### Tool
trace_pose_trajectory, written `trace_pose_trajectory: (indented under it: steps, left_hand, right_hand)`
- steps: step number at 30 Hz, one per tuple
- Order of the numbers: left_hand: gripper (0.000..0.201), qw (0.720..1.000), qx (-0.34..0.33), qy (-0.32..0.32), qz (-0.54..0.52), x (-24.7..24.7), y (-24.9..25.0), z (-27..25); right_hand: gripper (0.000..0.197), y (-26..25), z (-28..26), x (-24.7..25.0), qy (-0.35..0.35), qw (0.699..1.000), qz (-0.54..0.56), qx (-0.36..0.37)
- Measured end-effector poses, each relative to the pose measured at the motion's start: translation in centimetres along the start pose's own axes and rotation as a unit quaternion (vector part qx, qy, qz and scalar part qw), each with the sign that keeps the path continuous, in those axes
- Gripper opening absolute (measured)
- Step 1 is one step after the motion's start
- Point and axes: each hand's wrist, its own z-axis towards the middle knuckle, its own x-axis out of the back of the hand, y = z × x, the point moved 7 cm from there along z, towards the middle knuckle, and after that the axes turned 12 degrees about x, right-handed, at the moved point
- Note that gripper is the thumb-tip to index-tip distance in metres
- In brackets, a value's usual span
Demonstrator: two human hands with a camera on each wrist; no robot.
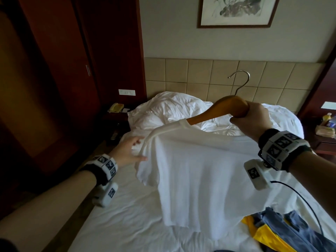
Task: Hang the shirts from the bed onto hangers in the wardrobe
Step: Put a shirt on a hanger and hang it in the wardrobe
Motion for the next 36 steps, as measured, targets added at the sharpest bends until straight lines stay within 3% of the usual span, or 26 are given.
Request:
trace_pose_trajectory:
  steps: [2,6,9,13,15,17,20,24,30,34,36]
  left_hand:
    - [0.073,0.994,-0.084,0.041,-0.047,2.0,4.8,-0.5]
    - [0.05,0.978,-0.19,0.076,-0.045,3.2,13.3,-1.4]
    - [0.031,0.975,-0.206,0.07,-0.053,2.7,16.0,-1.5]
    - [0.024,0.973,-0.205,0.071,-0.084,2.3,16.3,-1.3]
    - [0.021,0.971,-0.214,0.075,-0.078,2.4,16.2,-1.3]
    - [0.019,0.969,-0.223,0.077,-0.069,2.6,15.9,-1.2]
    - [0.015,0.972,-0.217,0.078,-0.051,3.5,15.1,-1.0]
    - [0.028,0.982,-0.155,0.084,-0.061,5.8,12.6,-0.5]
    - [0.008,0.987,-0.114,0.095,-0.057,10.2,9.5,-1.4]
    - [0.059,0.993,-0.064,0.101,-0.016,12.7,5.9,-1.5]
    - [0.051,0.994,-0.039,0.104,0.019,13.7,4.4,-2.3]
  right_hand:
    - [0.014,-0.4,-0.1,-0.6,-0.005,1.0,-0.005,0.001]
    - [0.016,-1.7,-0.2,-1.7,-0.005,1.0,-0.004,0.012]
    - [0.027,-2.6,-0.1,-2.0,-0.01,1.0,0.015,0.02]
    - [0.026,-2.6,-0.3,-1.8,-0.016,1.0,0.007,0.022]
    - [0.02,-2.9,-0.4,-1.6,-0.041,0.998,0.009,0.045]
    - [0.031,-3.0,-0.3,-1.6,-0.098,0.992,0.014,0.076]
    - [0.034,-2.0,-0.2,-0.7,-0.179,0.979,0.011,0.097]
    - [0.021,-0.9,-1.3,0.2,-0.253,0.961,-0.046,0.099]
    - [0.028,-2.6,-2.5,-2.1,-0.326,0.936,-0.061,0.117]
    - [0.025,-6.8,-3.6,-4.5,-0.34,0.925,-0.021,0.167]
    - [0.024,-9.1,-4.1,-5.6,-0.309,0.931,0.013,0.195]
